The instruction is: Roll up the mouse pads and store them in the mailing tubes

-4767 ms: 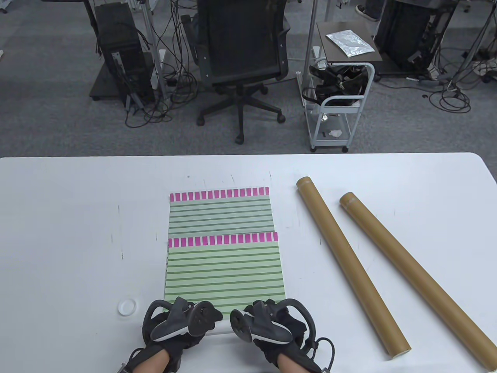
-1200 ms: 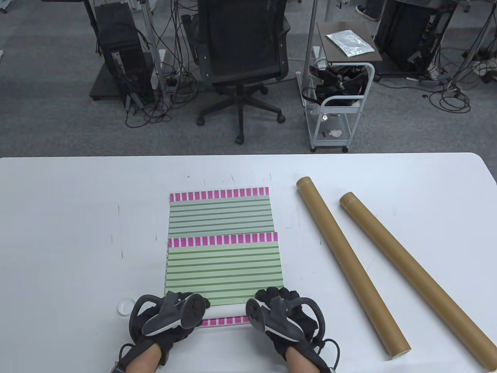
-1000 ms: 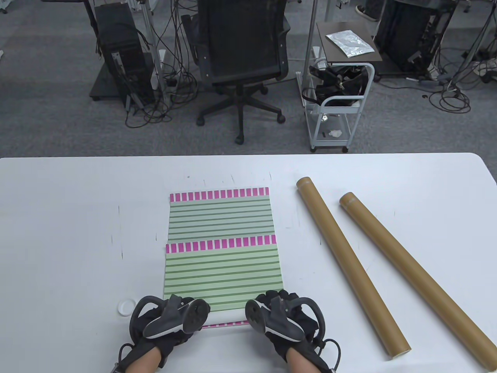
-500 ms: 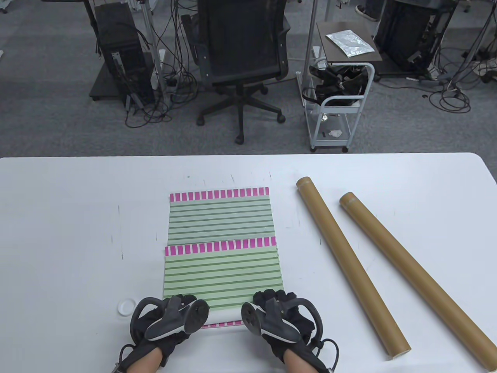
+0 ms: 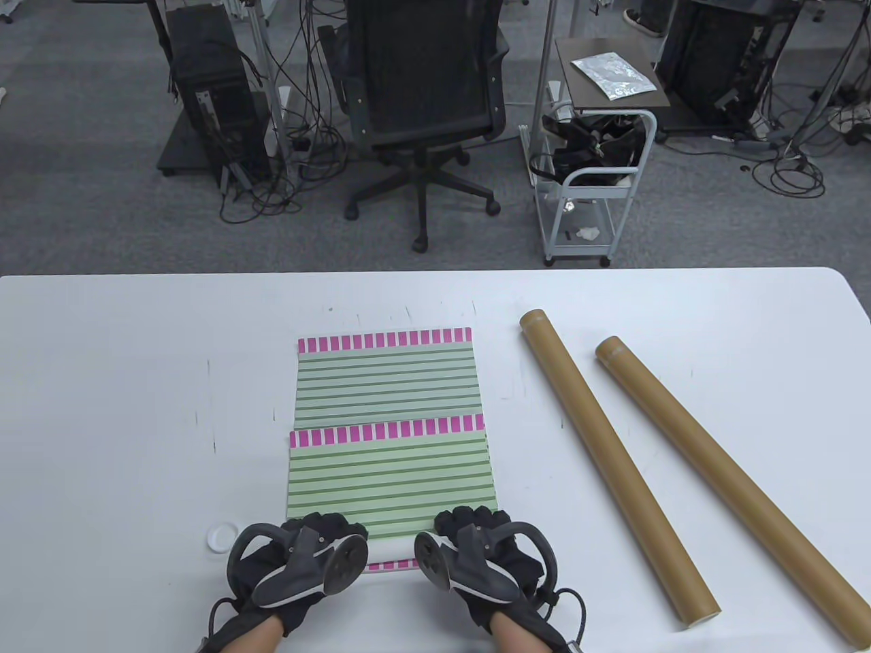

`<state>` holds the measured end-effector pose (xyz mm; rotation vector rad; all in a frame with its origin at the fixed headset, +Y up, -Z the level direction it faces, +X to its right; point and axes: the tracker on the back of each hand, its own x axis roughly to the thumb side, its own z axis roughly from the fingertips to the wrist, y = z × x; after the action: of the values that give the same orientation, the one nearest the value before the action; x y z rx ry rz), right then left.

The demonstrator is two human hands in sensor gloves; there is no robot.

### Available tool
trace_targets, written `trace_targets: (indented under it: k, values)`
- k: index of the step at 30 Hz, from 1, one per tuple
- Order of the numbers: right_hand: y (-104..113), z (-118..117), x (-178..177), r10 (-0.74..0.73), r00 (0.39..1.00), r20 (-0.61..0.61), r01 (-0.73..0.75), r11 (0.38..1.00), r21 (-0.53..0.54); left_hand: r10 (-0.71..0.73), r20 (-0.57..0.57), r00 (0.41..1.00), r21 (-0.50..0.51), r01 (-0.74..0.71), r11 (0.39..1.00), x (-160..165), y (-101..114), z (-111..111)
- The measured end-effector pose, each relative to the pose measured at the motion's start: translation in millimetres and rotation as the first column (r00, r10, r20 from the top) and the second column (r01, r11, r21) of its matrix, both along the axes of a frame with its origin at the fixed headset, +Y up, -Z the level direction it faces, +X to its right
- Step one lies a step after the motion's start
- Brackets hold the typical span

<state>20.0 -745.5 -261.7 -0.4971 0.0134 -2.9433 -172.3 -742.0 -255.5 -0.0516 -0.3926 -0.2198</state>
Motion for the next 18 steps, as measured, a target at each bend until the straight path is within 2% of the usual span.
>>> trace_targets:
  k: [3, 8, 11, 13, 15, 18]
  values:
    - [-1.6, 0.0, 0.8, 0.003, 1.0, 0.001, -0.003, 1.0, -0.003, -0.069, -0.006, 0.998, 0.022, 0.069, 0.997, 5.2, -2.7, 0.7]
    - [-2.0, 0.1, 0.6, 0.003, 1.0, 0.005, -0.003, 1.0, -0.008, -0.074, -0.027, 0.997, 0.022, 0.074, 0.997, 3.3, -8.5, -0.6]
    - [4.9, 1.9, 0.3, 0.032, 0.999, -0.018, -0.03, 0.994, 0.103, 0.005, -0.077, 0.997, -0.034, -0.007, 0.999, -5.4, -11.9, -9.0]
    - [7.9, 2.6, 0.6, 0.043, 0.999, -0.024, -0.04, 0.991, 0.13, 0.055, -0.104, 0.993, -0.068, -0.062, 0.996, -9.1, -13.3, -13.3]
    - [4.1, 1.6, 0.8, 0.029, 0.999, -0.024, -0.027, 0.997, 0.07, 0.067, -0.115, 0.991, -0.079, -0.076, 0.994, -11.1, -14.2, -15.2]
    - [4.8, 0.8, -0.1, 0.038, 0.999, -0.018, -0.036, 0.997, 0.069, 0.05, -0.102, 0.994, -0.066, -0.057, 0.996, -10.3, -14.4, -14.2]
